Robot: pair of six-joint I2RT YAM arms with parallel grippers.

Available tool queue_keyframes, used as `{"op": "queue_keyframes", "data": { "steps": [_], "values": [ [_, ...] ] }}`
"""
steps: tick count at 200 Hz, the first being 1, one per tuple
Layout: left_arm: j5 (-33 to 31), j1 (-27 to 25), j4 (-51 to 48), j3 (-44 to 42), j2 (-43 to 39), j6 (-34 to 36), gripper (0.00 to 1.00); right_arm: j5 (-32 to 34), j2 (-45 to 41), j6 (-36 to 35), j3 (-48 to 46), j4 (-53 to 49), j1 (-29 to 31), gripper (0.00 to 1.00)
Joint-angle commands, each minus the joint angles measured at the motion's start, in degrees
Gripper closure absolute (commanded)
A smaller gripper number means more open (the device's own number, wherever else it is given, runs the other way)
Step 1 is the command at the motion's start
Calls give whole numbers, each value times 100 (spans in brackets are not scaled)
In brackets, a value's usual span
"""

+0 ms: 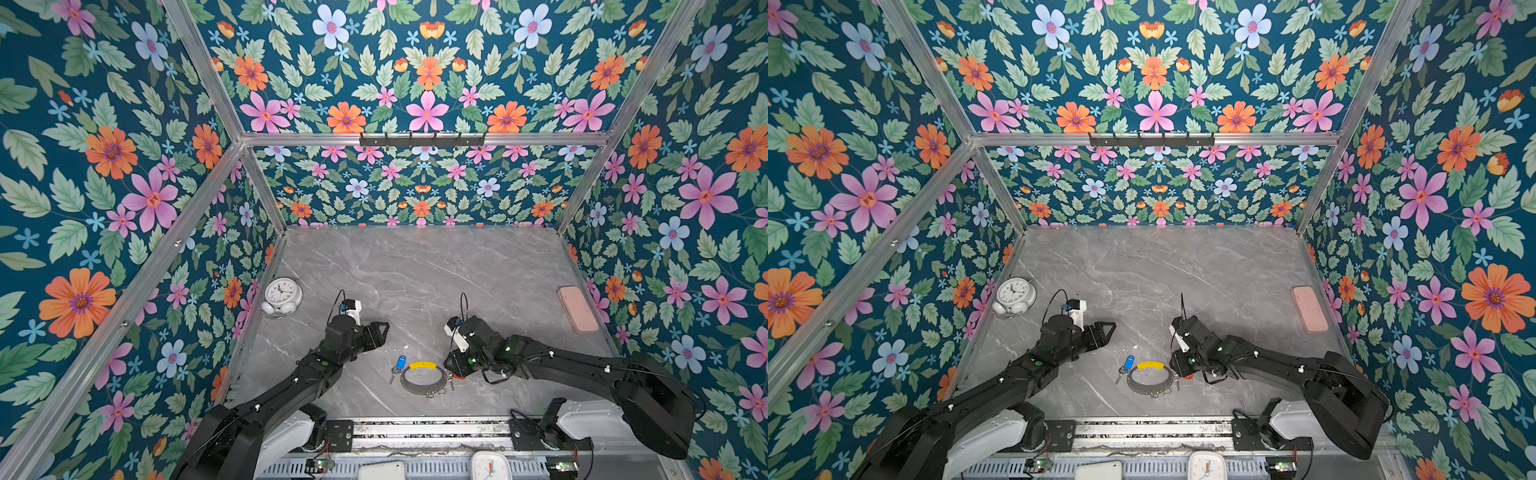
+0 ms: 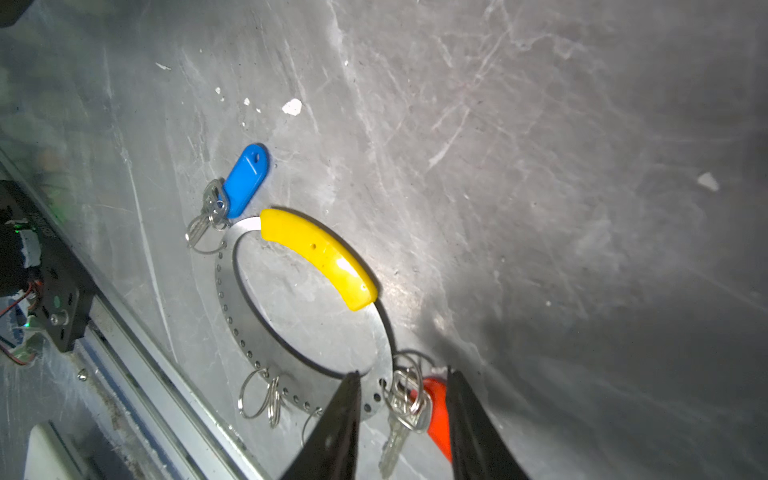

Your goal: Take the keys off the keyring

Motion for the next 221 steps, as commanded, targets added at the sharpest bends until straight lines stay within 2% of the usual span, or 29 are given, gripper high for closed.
{"op": "queue_keyframes", "data": {
  "steps": [1,60,161,221],
  "values": [
    [186,-19,249,25,80,17,27,-110,67,-96,12,62,7,67],
    [346,-89,379,8,157,-17,27,-25,142,-133,16,-32,13,73],
    [532,-207,705,26,575,-80,28,-124,361,-171,-68,42,73,74],
    [586,-312,729,94,631,-74,28,-69,327,-240,-85,58,121,88]
  ]
}}
